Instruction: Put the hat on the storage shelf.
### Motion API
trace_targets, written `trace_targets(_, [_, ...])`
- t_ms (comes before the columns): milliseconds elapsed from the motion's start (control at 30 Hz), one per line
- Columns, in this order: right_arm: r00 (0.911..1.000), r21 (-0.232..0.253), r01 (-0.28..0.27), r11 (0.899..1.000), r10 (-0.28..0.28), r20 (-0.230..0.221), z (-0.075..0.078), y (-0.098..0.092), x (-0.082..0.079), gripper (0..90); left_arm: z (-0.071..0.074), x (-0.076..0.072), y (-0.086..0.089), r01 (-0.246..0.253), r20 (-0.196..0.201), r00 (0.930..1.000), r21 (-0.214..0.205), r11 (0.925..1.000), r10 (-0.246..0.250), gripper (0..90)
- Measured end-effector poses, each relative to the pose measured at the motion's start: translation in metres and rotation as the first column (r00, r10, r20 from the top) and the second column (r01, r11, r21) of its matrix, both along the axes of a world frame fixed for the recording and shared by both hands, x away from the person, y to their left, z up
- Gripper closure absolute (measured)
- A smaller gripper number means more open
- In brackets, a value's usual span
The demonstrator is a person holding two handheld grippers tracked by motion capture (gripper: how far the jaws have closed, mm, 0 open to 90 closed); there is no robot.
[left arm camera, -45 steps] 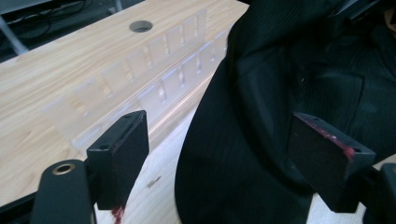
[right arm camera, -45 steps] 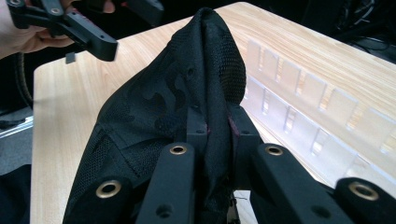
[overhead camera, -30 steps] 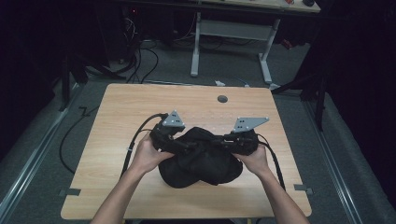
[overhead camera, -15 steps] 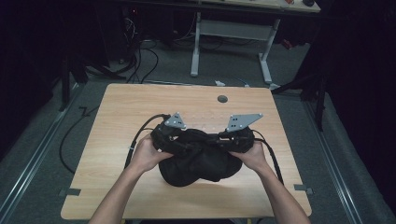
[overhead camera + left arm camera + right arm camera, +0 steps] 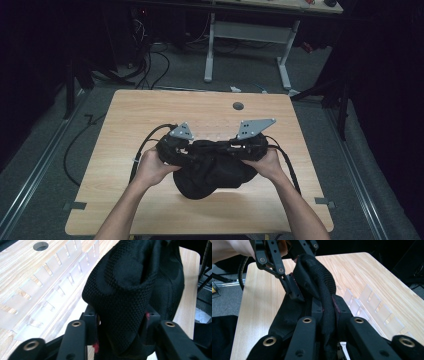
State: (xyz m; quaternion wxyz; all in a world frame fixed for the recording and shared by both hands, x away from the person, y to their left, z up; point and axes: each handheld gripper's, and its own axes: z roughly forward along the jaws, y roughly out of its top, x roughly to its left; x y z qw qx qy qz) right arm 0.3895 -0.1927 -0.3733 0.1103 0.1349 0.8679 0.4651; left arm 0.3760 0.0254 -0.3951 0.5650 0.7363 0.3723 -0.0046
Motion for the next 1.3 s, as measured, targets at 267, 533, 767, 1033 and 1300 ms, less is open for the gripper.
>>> trace_targets(267, [0.9999,-0.004,-0.014,1.000,0.014,0.010,0.002,0.004,0.000,81.2,0.006,-0.006,0.004,0.024,0.010,0.9997,0.004,0.9997,-0.024,71.9])
trace_targets(533, [0.9993,0.005,-0.037,0.999,0.036,0.011,0.005,0.007,0.000,80.1,0.013,-0.011,0.009,0.021,0.012,0.9997,-0.016,0.9996,-0.021,78.3])
trace_targets(767, [0.9990,0.027,-0.037,0.999,0.038,-0.022,0.003,0.008,0.001,76.4,0.016,-0.013,0.013,0.001,0.048,0.9989,-0.027,0.9996,0.000,80.4])
trace_targets(1033, [0.9983,0.052,-0.023,0.998,0.026,-0.053,-0.002,0.008,0.000,62.9,0.020,-0.014,0.015,-0.028,0.061,0.9976,-0.053,0.9982,0.031,81.6])
trace_targets(1300, [0.9962,0.082,0.059,0.995,-0.054,-0.068,-0.001,-0.002,0.000,39.6,0.025,-0.013,0.025,-0.064,0.068,0.9951,-0.097,0.9932,0.071,81.8])
